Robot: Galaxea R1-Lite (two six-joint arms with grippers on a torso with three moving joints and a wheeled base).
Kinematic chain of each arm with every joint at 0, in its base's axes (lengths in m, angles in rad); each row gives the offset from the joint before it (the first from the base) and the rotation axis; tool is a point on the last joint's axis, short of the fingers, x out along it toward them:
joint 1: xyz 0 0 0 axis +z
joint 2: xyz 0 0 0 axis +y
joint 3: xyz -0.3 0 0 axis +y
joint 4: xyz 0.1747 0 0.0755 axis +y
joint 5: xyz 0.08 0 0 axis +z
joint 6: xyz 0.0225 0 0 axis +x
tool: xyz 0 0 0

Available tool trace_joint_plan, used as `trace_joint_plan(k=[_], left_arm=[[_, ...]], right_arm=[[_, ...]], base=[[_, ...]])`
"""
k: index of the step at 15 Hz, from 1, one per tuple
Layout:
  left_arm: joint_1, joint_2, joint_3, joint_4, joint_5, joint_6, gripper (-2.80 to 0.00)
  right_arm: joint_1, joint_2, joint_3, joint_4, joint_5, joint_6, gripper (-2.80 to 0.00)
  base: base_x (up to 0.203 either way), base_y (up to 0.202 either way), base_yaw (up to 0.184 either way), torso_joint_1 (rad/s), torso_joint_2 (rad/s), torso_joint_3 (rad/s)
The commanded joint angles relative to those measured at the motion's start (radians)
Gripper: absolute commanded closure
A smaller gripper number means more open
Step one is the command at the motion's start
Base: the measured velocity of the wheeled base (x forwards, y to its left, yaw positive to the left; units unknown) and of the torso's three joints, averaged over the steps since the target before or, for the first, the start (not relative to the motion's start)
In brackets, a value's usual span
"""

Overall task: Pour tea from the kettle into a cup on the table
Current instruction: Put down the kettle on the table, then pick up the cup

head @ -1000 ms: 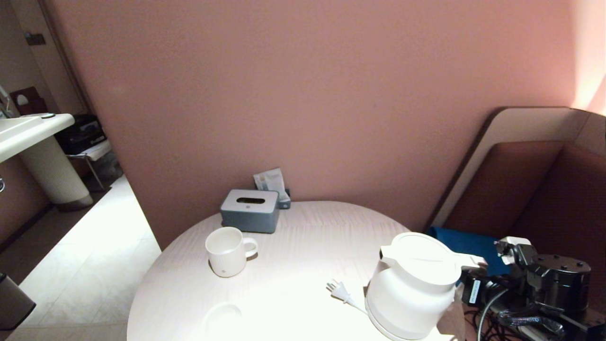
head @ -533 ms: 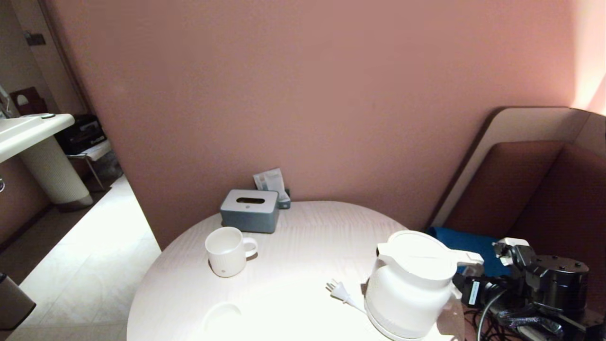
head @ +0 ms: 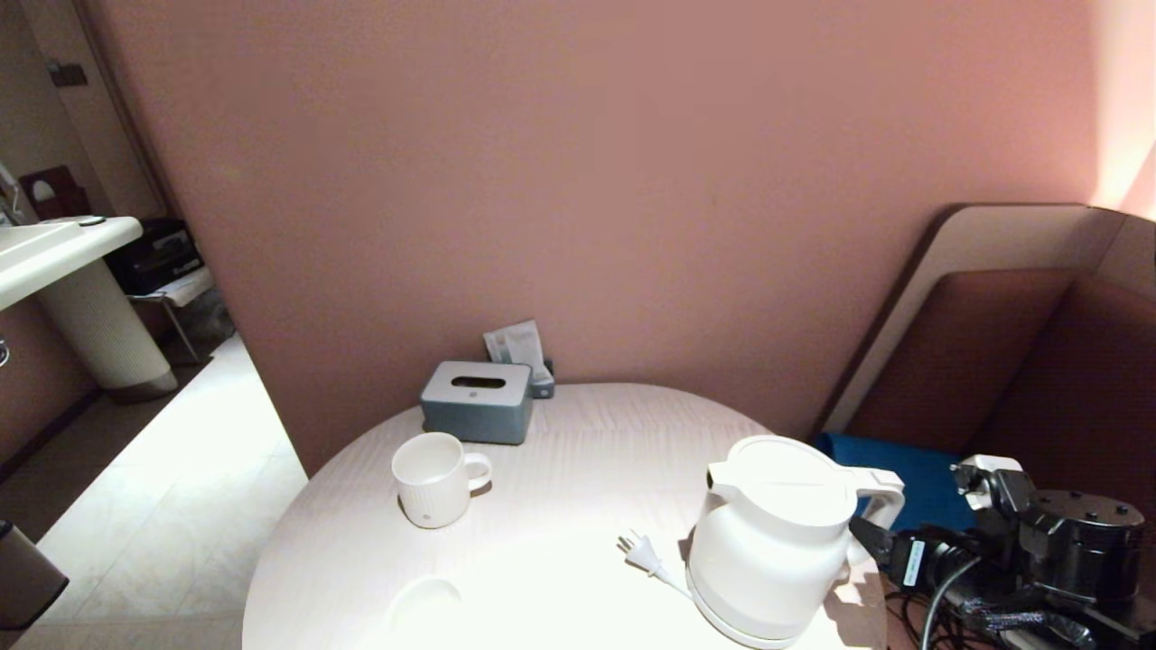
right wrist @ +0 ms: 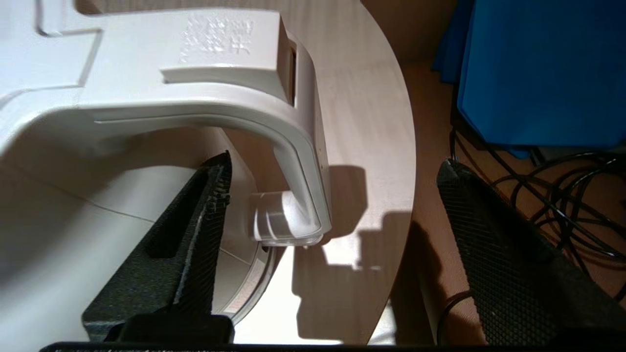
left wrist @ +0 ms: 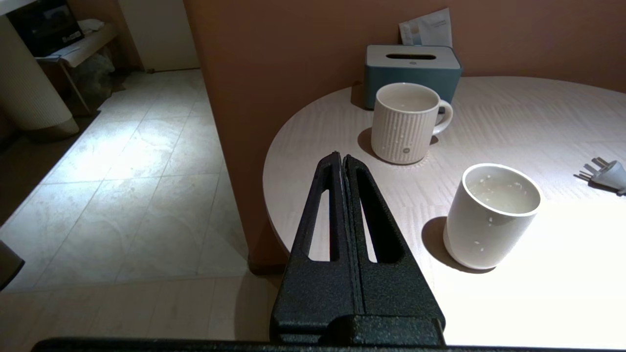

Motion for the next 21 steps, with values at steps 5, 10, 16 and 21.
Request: trace_joint_plan(k=[5, 10, 16, 21], left_arm=[[0.001, 0.001, 0.000, 0.000, 0.001, 0.000, 0.00], [0.001, 0.001, 0.000, 0.000, 0.001, 0.000, 0.00], [0.001, 0.001, 0.000, -0.001, 0.001, 0.000, 0.00], [0.001, 0.001, 0.000, 0.000, 0.001, 0.000, 0.00]], right_arm=[[0.002, -0.157, 0.001, 0.122, 0.004, -0.017, -2.80], [0.005, -0.364, -0.002, 0.301, 0.007, -0.068, -2.80], [0.004, -0.837, -0.160, 0.916, 0.000, -0.100, -2.80], [0.001, -1.249, -0.398, 1.531, -0.116, -0.097, -2.80]], base=[[0.000, 0.000, 0.000, 0.000, 0.00, 0.000], [0.000, 0.000, 0.000, 0.000, 0.00, 0.000], [0.000, 0.000, 0.000, 0.000, 0.00, 0.000], [0.000, 0.000, 0.000, 0.000, 0.00, 0.000]])
